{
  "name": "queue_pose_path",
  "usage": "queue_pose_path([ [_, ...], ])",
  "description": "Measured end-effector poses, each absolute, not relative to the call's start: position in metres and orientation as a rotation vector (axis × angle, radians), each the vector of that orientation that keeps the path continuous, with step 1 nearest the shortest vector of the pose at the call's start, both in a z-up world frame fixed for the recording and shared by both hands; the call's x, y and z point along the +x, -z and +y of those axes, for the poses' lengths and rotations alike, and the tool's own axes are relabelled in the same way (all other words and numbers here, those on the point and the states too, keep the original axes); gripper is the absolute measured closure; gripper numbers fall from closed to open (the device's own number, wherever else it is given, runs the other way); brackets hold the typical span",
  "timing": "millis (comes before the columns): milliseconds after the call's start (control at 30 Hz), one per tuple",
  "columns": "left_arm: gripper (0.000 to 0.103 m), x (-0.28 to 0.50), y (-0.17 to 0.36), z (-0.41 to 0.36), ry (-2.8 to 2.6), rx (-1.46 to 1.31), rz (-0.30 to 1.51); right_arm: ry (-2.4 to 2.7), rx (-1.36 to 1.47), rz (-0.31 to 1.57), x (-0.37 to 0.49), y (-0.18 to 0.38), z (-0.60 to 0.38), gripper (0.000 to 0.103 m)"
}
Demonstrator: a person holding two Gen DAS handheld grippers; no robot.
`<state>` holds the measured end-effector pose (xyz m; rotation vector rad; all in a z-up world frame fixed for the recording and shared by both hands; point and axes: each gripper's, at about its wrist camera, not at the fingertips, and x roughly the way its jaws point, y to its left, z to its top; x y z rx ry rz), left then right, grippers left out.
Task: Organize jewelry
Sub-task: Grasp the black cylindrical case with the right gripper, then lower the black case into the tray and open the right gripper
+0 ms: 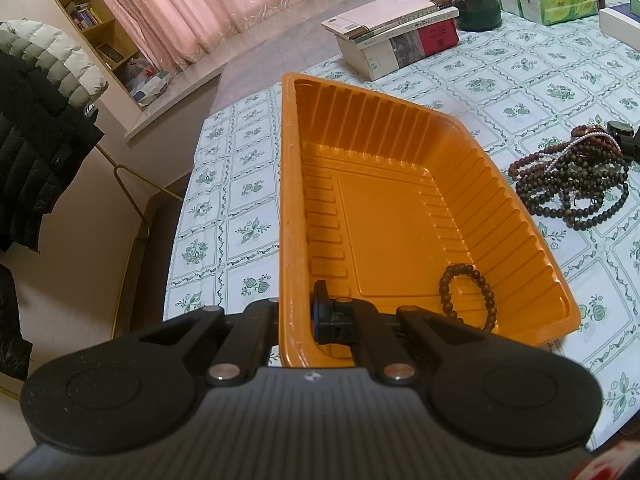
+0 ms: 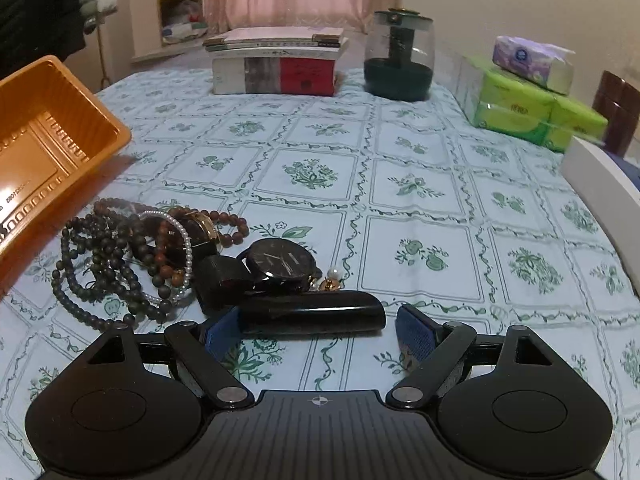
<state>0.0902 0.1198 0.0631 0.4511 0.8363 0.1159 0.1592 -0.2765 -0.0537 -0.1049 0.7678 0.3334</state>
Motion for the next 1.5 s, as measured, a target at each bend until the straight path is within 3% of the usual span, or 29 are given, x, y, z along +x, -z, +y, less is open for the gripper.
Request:
queue_pose_path([
  [67, 0.101, 0.09, -0.063, 0.12, -0.115, 0.451, 0.837, -0.332, -0.104, 0.765, 0.158, 0.053, -0.277, 0.027],
  [467, 0.101, 0.089, -0.062, 0.12, -0.112, 0.454, 0.831, -0.326, -0.076, 0.698, 0.127, 0.021, -0.254, 0.027],
  [1033, 0.101, 0.089, -0.062, 0.123, -0.091, 0.464, 0.822, -0.907, -0.173, 0.653, 0.107, -0.005, -0.063, 0.027],
  [1500, 0.101, 0.089, -0.06, 0.124, -0.087, 0.468, 0.819, -0.882, -0.075, 0.689, 0.118, 0.001, -0.064, 0.025],
])
